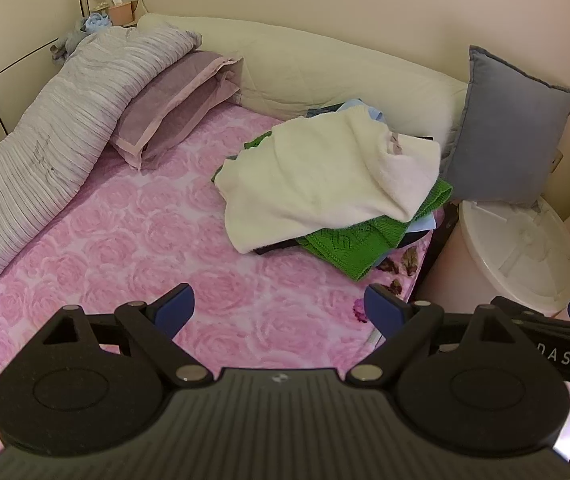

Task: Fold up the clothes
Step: 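Move both tools toward the cream sweater on the clothes pile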

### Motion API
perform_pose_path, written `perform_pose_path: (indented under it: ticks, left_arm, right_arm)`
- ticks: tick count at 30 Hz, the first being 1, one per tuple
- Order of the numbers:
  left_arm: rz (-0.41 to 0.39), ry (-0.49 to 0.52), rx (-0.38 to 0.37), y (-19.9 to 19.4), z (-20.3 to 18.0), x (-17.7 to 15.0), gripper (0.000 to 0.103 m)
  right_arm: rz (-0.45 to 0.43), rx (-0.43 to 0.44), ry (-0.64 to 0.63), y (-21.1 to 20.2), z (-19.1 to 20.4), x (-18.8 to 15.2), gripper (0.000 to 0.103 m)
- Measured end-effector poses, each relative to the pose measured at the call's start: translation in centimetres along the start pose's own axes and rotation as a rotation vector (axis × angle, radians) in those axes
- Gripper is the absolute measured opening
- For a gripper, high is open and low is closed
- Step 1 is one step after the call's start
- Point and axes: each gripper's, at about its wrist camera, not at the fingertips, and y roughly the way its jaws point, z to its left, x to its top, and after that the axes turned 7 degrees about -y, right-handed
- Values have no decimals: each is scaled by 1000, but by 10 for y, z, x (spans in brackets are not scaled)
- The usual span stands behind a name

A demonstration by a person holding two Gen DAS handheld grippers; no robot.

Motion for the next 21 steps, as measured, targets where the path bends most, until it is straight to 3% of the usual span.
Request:
perform_pose_path:
  ticks: [21]
  left_arm:
    - [-25, -23, 7, 6, 33, -1, 90]
  right_arm:
    - [-35, -8, -28, 2, 22, 23, 102]
